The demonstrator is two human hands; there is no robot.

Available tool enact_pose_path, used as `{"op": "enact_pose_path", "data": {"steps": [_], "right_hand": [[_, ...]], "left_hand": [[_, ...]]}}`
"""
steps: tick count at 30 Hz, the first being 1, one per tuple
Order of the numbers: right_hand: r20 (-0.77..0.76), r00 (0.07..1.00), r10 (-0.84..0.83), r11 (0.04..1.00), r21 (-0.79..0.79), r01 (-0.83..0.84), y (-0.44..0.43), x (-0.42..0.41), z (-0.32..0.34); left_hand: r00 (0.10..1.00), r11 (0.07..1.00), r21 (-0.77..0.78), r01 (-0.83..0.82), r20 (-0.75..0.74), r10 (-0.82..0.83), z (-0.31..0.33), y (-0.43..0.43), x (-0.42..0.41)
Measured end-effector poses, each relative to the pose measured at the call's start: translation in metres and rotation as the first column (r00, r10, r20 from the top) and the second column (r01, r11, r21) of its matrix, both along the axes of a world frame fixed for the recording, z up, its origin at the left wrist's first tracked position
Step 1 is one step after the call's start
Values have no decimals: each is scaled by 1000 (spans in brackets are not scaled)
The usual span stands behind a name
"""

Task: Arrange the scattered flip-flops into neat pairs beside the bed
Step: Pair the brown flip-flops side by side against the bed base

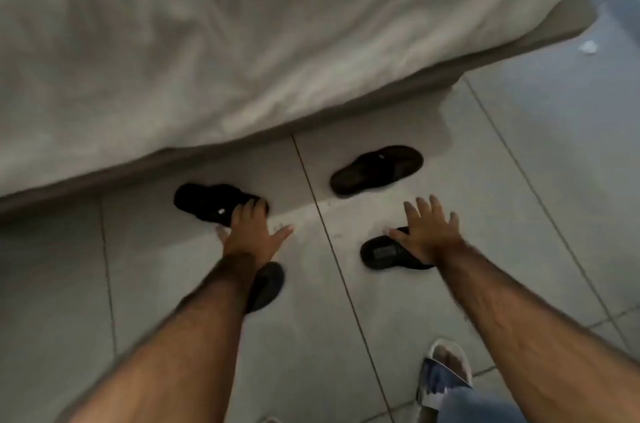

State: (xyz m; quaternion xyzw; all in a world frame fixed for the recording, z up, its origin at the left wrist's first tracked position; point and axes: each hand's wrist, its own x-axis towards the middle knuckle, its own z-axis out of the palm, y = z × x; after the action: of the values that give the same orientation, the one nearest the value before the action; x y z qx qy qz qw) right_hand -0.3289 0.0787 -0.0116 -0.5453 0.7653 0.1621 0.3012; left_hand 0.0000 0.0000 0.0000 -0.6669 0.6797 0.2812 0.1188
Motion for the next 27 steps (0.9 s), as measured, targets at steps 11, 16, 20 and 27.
{"op": "enact_pose_path", "data": {"steps": [11,16,20,27], "right_hand": [[-65,985,-162,975,-166,150,60,1,-179],[-34,987,-160,953,-264,146,58,3,-179],[3,997,-81,948,-309,78,15,-15,-170],[-7,1000,2,929,-369,-4,-74,-38,-158]], "left_hand": [[881,881,142,-450,232,413,-195,81,21],[916,916,151,-372,218,336,-198,72,-22],[962,957,166,-237,175,208,-194,65,-70],[994,982,158,-99,53,91,-190,38,-163]]}}
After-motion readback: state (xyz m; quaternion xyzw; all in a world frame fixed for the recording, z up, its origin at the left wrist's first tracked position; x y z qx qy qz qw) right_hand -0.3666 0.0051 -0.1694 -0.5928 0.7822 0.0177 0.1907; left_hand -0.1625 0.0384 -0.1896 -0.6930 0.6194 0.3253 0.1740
